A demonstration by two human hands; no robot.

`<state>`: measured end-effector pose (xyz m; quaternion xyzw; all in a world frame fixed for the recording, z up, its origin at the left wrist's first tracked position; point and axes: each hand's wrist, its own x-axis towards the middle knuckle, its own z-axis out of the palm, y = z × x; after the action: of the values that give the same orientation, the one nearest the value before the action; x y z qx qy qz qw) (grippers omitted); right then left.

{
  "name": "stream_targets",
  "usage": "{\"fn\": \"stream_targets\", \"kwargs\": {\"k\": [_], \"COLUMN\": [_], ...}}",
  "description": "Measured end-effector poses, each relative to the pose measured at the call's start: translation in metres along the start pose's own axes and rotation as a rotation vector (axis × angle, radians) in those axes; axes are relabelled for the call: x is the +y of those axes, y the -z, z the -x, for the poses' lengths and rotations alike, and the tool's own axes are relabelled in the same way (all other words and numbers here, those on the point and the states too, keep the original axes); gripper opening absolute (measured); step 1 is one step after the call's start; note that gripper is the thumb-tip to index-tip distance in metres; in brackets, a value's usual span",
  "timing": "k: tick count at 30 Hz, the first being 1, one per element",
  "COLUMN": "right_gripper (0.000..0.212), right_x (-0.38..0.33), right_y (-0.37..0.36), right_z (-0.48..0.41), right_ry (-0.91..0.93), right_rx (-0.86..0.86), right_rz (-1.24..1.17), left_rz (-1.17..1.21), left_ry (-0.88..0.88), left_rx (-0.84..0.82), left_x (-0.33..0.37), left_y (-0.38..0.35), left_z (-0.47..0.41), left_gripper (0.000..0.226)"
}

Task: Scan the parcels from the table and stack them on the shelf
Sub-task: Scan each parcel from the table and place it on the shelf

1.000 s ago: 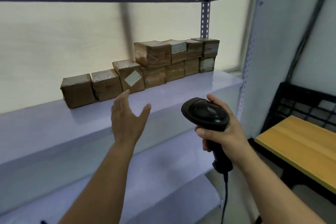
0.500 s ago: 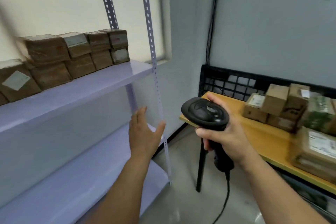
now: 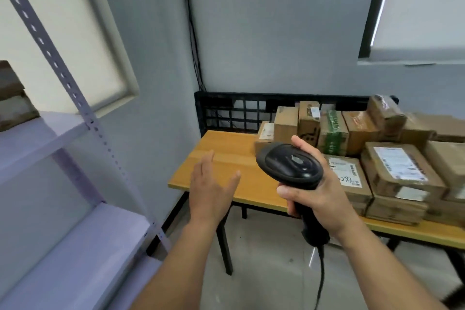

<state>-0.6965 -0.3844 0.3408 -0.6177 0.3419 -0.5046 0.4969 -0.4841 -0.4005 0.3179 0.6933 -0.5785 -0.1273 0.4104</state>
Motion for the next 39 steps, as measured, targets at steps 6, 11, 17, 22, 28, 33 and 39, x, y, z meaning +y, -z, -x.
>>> {"fn": "stream_targets", "kwargs": {"k": [6,11,17,22,28,33,39], "right_gripper": [0.094,0.094,0.094,0.095,0.095,0.096,0.098], "right_x": [0.018,0.031,0.055,0.077,0.093,0.098,0.089], "right_y": [0.047,0.079,0.106,0.121,0.129,0.132,0.134], "right_z": [-0.047,-0.086,-0.127,-0.152,-0.169,-0.179,-0.174], "right_ry": [-0.046,-0.077,-0.136,-0.174,-0.218,-0.223,-0.201], "right_rx": [0.143,0.269,0.368,0.43,0.471,0.449,0.411], "right_rz": [0.079,0.125,0.167,0.177,0.202,0.2,0.153], "left_rz": [0.003,-0.024,-0.087,-0.189,-0.321,-0.45,-0.282], "left_ry": [-0.072,-0.127,-0.224,-0.287,-0.315,-0.202,0.102], "left_rx": [-0.143,-0.264,-0.401,-0.533,-0.601,-0.534,-0.659], "left_x": [0.027,0.045,0.059,0.065,0.052,0.045,0.049], "left_y": [-0.061,-0.12,-0.188,-0.235,-0.26,-0.257,-0.232], "left_z": [-0.078,-0.15,-0.218,-0.256,-0.285,-0.296,-0.298], "left_gripper": [0.08,0.073,0.059,0.049,0.046,0.08,0.08]}}
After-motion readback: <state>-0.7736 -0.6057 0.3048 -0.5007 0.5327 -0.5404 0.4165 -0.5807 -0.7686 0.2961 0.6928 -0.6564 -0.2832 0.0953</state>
